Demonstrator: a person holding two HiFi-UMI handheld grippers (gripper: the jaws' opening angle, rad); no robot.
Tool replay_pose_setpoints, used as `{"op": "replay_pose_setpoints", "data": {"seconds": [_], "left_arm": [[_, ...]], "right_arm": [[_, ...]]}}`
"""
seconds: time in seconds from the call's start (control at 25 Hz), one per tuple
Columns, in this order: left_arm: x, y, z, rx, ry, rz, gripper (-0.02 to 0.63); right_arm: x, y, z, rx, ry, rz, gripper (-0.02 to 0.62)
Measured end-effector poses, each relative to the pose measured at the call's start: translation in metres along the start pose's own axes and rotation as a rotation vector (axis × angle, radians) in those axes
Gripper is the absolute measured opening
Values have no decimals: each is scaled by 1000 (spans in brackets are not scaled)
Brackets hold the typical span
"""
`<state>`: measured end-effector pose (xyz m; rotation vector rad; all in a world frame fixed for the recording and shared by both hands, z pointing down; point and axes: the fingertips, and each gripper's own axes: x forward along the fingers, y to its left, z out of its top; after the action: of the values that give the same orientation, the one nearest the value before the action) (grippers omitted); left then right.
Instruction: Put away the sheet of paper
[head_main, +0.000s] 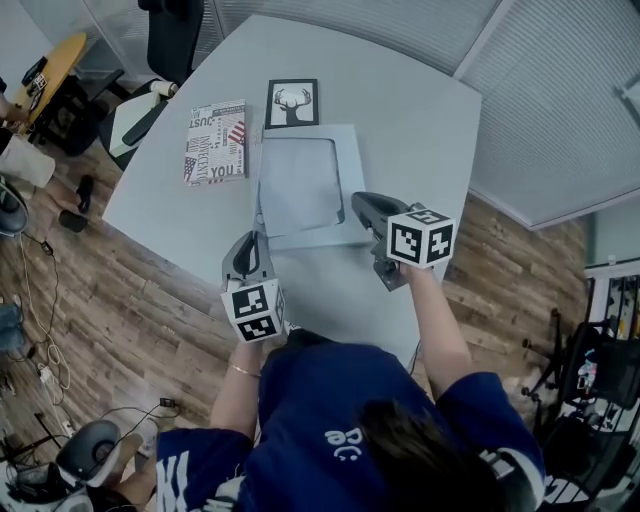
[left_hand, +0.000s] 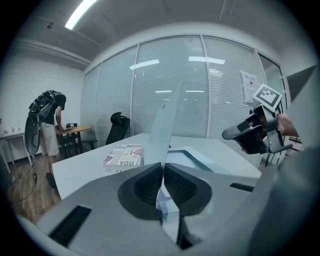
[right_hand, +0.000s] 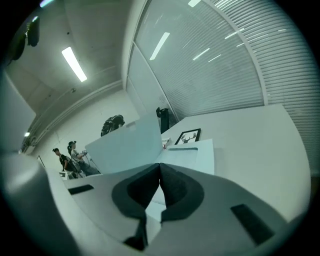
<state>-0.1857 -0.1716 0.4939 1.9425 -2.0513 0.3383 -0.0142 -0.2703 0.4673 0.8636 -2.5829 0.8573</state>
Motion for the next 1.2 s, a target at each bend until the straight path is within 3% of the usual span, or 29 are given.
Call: {"op": "replay_pose_setpoints", "data": {"seconds": [0.24, 0.48, 0.68, 1.0, 1.2], "left_arm": [[4, -22, -3, 197, 22, -26, 12], [10, -47, -10, 275, 32, -98, 15], [14, -59, -14, 357, 42, -110, 21], [7, -83, -22, 340, 43, -158, 46], [5, -105, -33, 261, 86, -234, 84]], "right_arm": [[-31, 3, -3, 83, -124, -24, 8], [-53, 2, -11, 115, -165, -52, 8], [-64, -2, -26, 140, -168, -74, 8], [-72, -1, -54, 162, -141, -79, 8], [-78, -1, -62, 169, -135, -74, 8]]}}
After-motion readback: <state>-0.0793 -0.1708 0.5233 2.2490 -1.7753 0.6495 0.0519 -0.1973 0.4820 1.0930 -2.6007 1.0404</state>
